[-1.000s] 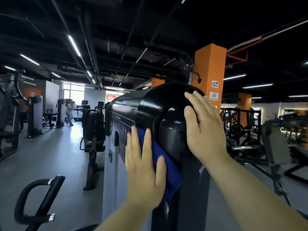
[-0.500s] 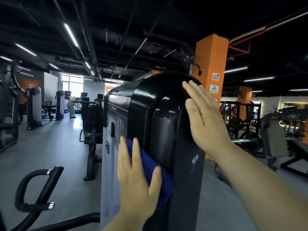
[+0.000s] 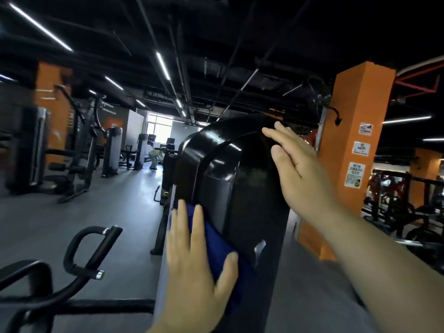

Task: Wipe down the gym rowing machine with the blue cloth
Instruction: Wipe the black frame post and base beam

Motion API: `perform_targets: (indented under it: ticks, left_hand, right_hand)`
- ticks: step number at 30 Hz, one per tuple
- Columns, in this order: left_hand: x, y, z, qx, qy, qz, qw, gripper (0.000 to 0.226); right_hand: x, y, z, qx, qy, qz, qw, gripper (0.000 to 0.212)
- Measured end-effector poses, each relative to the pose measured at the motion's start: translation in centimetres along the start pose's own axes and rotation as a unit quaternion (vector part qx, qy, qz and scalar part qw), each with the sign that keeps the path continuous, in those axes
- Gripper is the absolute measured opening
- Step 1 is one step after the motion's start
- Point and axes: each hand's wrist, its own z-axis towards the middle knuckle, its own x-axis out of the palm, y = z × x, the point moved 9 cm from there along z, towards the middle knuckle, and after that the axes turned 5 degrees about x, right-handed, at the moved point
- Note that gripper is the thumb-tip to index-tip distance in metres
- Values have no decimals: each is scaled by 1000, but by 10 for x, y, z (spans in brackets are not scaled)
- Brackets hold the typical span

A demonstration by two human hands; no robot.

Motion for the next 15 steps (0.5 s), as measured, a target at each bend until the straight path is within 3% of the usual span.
perform_targets:
  ticks: [2,5,9,12,15]
  left_hand:
    - [0,-1,1,-18,-9,35,999,82]
    - [-7,-35,70,-22,-45,51,997,81]
    - [-11,-73,142,-18,-51,125,991,57]
    - [-8,-63,99,23,-61,90,994,60]
    - [2,-34,18,-1,-39,99,994,62]
  right_hand:
    - [4,-4,2,-16,13,32,999,36]
    - [8,-6,4,-48,37,60,996,35]
    - [4,-14,8,-56,75,100,991,41]
    - [3,-18,5,-64,93,109,988,43]
    - [3,-19,2,-54,102,123,986,43]
